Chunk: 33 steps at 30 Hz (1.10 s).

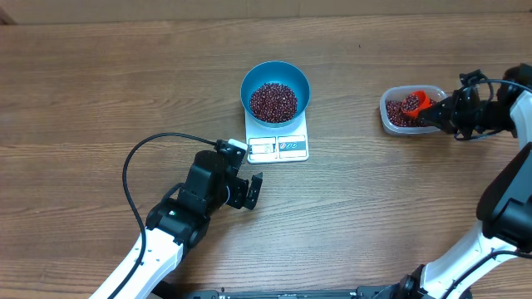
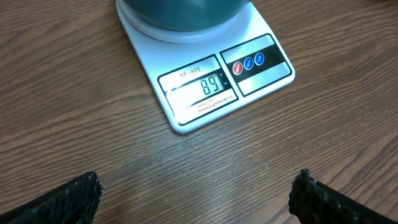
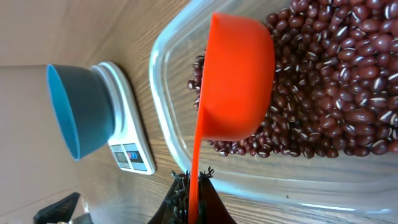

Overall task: Scoop item into bowl and weigh 150g on scale
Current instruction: 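Scoop beans from the container with the right gripper, then carry the scoop over the bowl and pour beans in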

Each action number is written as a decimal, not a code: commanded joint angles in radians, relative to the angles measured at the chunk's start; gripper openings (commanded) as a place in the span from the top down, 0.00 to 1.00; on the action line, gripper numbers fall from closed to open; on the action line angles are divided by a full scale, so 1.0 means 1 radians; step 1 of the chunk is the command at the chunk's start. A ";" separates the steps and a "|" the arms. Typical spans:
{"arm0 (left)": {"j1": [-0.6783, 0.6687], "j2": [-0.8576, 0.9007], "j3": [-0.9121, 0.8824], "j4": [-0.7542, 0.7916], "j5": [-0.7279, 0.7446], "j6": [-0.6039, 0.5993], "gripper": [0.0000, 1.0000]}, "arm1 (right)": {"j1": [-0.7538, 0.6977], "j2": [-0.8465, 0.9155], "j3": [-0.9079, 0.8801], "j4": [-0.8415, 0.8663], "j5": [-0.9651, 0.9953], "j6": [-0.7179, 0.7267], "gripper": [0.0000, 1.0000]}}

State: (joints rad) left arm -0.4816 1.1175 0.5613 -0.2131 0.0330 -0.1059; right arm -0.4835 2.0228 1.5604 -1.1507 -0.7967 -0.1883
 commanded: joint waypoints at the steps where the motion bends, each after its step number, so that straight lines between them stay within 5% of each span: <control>1: 0.004 0.006 -0.004 0.000 -0.007 -0.014 0.00 | -0.021 0.000 -0.007 -0.016 -0.114 -0.076 0.96; 19: 0.004 0.006 -0.004 0.000 -0.007 -0.014 0.00 | -0.055 -0.003 -0.007 -0.229 -0.453 -0.388 0.96; 33: 0.004 0.006 -0.004 0.000 -0.007 -0.014 0.01 | 0.182 -0.003 0.035 -0.243 -0.507 -0.369 0.96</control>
State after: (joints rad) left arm -0.4816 1.1175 0.5613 -0.2131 0.0330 -0.1062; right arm -0.3515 2.0228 1.5608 -1.3983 -1.2602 -0.5571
